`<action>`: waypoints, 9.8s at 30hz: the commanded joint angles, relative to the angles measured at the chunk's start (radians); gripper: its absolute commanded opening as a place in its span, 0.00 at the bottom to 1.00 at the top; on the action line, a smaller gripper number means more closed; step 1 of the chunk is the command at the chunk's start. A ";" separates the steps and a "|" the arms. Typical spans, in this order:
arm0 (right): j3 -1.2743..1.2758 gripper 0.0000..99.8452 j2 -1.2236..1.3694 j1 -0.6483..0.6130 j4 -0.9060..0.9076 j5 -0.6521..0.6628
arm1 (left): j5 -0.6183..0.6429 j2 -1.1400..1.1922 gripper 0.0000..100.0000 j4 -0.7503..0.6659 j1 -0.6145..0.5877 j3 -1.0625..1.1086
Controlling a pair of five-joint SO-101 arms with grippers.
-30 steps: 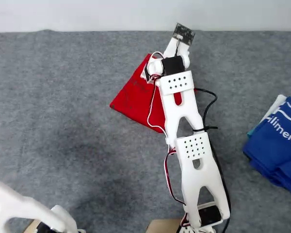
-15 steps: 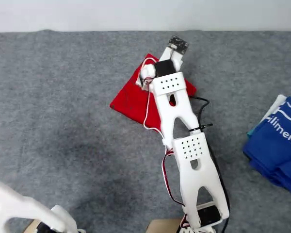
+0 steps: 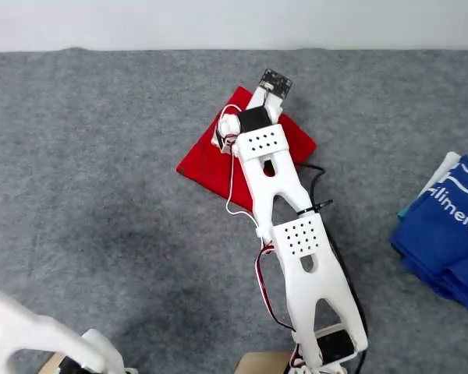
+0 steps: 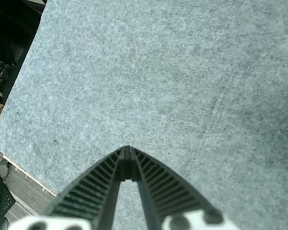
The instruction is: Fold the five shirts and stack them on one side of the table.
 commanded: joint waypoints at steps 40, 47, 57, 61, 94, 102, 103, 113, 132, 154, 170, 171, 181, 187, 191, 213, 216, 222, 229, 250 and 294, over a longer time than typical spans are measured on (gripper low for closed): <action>-0.247 0.01 -0.179 0.223 0.217 0.175 | -0.081 -0.029 0.00 0.000 -0.002 0.045; -0.244 0.01 -0.331 0.236 0.262 0.181 | -0.081 -0.028 0.00 -0.008 0.000 0.045; -0.239 0.01 -0.472 0.285 0.266 0.247 | -0.115 -0.029 0.00 -0.035 -0.002 0.045; -0.226 0.01 -0.529 0.334 0.268 0.270 | -0.115 -0.026 0.00 -0.052 0.000 0.045; 0.852 0.01 -1.317 0.799 0.263 0.525 | -0.115 -0.023 0.00 -0.063 0.002 0.051; 0.948 0.01 -1.340 0.929 0.262 0.597 | -0.115 -0.021 0.00 -0.063 0.003 0.053; 0.950 0.01 -1.339 0.947 0.262 0.608 | -0.115 -0.021 0.00 -0.063 0.003 0.053; 1.025 0.01 -1.336 1.043 0.252 0.686 | -0.114 -0.021 0.00 -0.061 0.003 0.053; 1.361 0.01 -1.336 1.228 -0.188 0.891 | -0.114 -0.023 0.00 -0.061 0.003 0.077; 1.478 0.34 -1.397 1.333 -0.308 0.970 | -0.114 -0.028 0.00 -0.061 -0.003 0.079; 1.479 0.27 -1.517 1.159 -0.257 0.865 | -0.114 -0.031 0.00 -0.061 0.002 0.104; 1.496 0.23 -1.517 1.147 -0.266 0.867 | -0.114 -0.031 0.00 -0.061 0.002 0.104; 1.780 0.03 -1.400 1.078 -0.682 0.867 | -0.114 -0.029 0.00 -0.068 0.002 0.102; 1.741 0.01 -1.256 1.027 -0.779 0.865 | -0.114 -0.025 0.00 -0.069 0.002 0.102; 1.688 0.01 -1.254 1.007 -0.773 0.864 | -0.114 -0.023 0.00 -0.069 0.003 0.105; 1.525 0.01 -1.386 1.201 -0.429 0.930 | -0.115 -0.021 0.00 -0.071 0.003 0.105; 1.564 0.01 -1.311 1.205 -0.518 0.930 | -0.115 -0.021 0.00 -0.071 0.003 0.105; 1.613 0.01 -1.132 1.214 -0.682 0.931 | -0.115 -0.021 0.00 -0.071 0.003 0.105; 1.519 0.01 -1.237 1.224 -0.538 0.931 | -0.115 -0.026 0.00 -0.066 0.003 0.105; 1.513 0.01 -1.093 1.322 -0.779 1.068 | -0.114 -0.031 0.00 -0.061 0.003 0.102; 2.033 0.01 -2.273 0.860 -0.047 0.916 | -0.092 -0.606 0.00 -0.020 0.330 0.377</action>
